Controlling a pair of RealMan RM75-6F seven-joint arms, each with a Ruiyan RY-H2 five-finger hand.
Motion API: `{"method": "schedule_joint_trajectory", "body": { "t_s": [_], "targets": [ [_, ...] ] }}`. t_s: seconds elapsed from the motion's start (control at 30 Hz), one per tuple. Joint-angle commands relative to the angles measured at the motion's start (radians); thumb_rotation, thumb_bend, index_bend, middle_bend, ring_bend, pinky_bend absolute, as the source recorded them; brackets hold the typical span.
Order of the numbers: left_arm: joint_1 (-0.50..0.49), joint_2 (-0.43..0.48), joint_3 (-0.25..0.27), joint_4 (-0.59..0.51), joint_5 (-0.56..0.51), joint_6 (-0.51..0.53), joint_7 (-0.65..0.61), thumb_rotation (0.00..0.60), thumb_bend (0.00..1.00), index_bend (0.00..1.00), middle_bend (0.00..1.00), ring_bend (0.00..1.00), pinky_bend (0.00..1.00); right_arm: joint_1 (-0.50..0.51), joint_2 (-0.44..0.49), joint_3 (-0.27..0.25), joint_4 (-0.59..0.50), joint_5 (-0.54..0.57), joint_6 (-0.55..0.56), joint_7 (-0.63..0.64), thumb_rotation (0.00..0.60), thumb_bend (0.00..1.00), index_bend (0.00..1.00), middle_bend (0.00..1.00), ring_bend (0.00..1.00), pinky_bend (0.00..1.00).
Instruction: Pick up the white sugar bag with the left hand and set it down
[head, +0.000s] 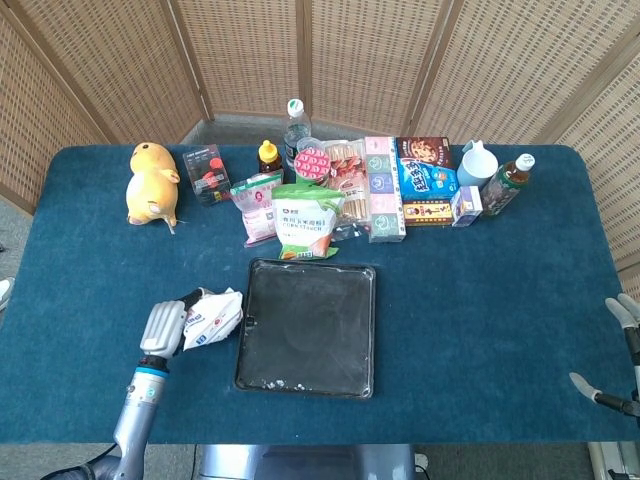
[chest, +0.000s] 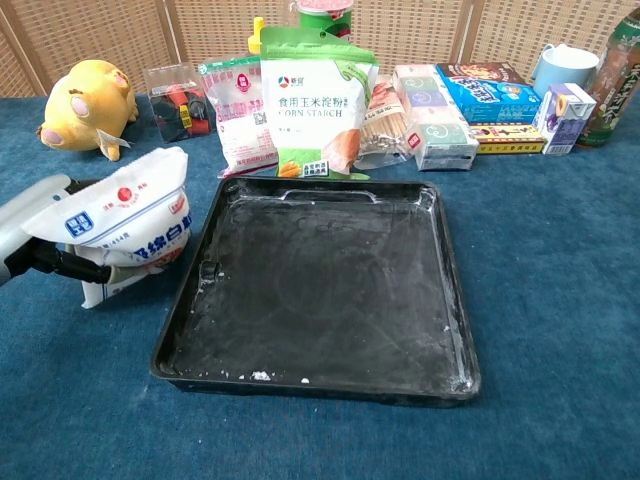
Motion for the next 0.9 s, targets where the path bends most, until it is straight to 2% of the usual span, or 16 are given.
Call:
{"method": "schedule_joint_trajectory", "body": {
  "t_s": [0.03,0.2,0.37,0.53,0.63,0.8,0.9],
  "targets": [
    [0.006,0.000,-0.003,0.013,0.022,0.027,-0.036,0.600,0.40,0.76,0.69,0.66,0.66,0.001,-0.001,0.000,0.000,0.000,-0.003,-0.004,0.600,0.04,0.00,0.00,0.01,0.00],
    [0.005,0.072,0.018,-0.026,0.105,0.075,-0.085,0.600,0.41,0.76,0.70,0.66,0.66,0.002,-0.003,0.000,-0.002,0.002,-0.004,-0.010,0.600,0.04,0.00,0.00,0.01,0.00],
    [-0.050,0.227,0.045,-0.115,0.224,0.053,-0.037,0.600,0.41,0.77,0.70,0.66,0.66,0.001,-0.003,-0.001,-0.004,0.000,0.000,-0.013,0.600,0.04,0.00,0.00,0.01,0.00],
    [-0.135,0.391,0.027,-0.262,0.275,-0.055,0.217,0.600,0.41,0.78,0.70,0.66,0.65,0.000,-0.003,-0.001,-0.010,-0.003,0.003,-0.019,0.600,0.04,0.00,0.00,0.01,0.00],
    [-0.173,0.437,0.003,-0.314,0.282,-0.098,0.367,0.600,0.41,0.78,0.70,0.66,0.65,0.001,-0.004,-0.001,-0.010,-0.002,0.001,-0.022,0.600,0.04,0.00,0.00,0.01,0.00],
    [-0.237,0.461,-0.017,-0.341,0.318,-0.166,0.581,0.600,0.40,0.78,0.70,0.66,0.66,0.001,-0.004,-0.001,-0.010,-0.001,0.000,-0.022,0.600,0.04,0.00,0.00,0.01,0.00],
    [-0.290,0.458,-0.019,-0.321,0.389,-0.198,0.675,0.600,0.41,0.80,0.70,0.66,0.66,0.001,-0.003,0.000,-0.010,0.002,0.001,-0.017,0.600,0.04,0.00,0.00,0.01,0.00]
  ]
}}
